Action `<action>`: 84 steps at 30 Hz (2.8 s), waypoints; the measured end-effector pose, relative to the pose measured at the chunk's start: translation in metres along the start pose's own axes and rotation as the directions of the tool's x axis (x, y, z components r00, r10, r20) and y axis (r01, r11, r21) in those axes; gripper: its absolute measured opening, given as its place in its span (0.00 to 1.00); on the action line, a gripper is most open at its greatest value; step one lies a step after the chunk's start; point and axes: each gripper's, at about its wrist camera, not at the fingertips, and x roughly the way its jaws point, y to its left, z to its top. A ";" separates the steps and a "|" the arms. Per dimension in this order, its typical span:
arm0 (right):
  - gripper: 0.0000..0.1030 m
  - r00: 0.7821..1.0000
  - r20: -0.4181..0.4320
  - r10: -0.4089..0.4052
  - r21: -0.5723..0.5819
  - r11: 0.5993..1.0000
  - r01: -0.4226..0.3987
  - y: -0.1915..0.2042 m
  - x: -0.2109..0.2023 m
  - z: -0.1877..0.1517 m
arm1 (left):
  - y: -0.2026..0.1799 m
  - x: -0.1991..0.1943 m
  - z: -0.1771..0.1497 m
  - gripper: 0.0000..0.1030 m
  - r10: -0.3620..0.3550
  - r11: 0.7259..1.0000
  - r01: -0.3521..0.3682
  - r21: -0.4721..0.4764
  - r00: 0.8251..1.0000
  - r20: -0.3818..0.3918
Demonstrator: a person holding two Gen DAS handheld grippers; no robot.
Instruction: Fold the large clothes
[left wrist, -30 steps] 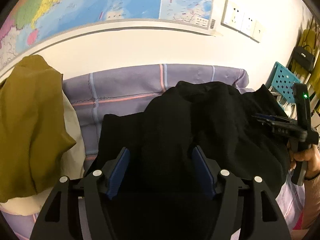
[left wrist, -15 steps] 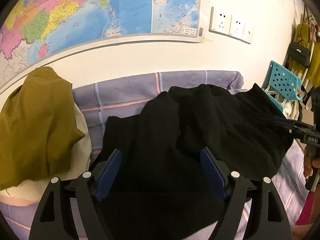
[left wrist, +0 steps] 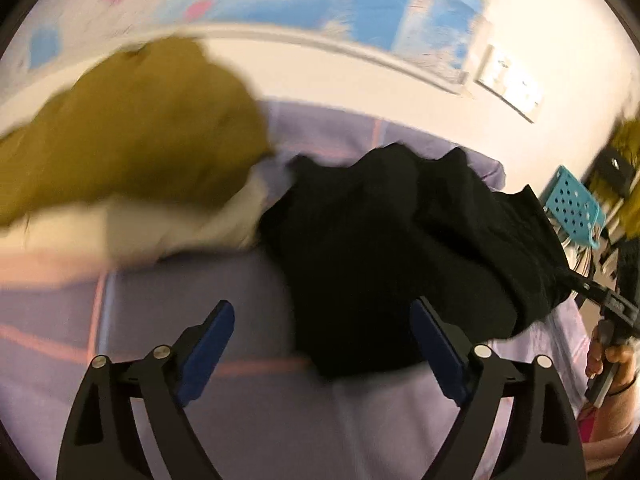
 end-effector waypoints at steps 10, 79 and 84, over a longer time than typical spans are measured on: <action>0.73 0.990 -0.019 0.138 0.226 0.965 -0.131 -0.032 -0.030 -0.038 | 0.010 0.010 -0.036 0.84 -0.263 0.958 0.243 -0.151 0.956 -0.132; 0.79 0.997 0.038 0.060 0.366 0.928 -0.070 -0.057 0.073 0.029 | -0.082 0.102 0.046 0.78 -0.092 0.995 0.086 -0.055 0.988 -0.125; 0.72 0.999 0.025 0.024 0.307 0.951 -0.030 -0.049 0.080 0.032 | -0.086 0.102 0.046 0.78 -0.062 0.997 0.057 -0.042 0.991 -0.120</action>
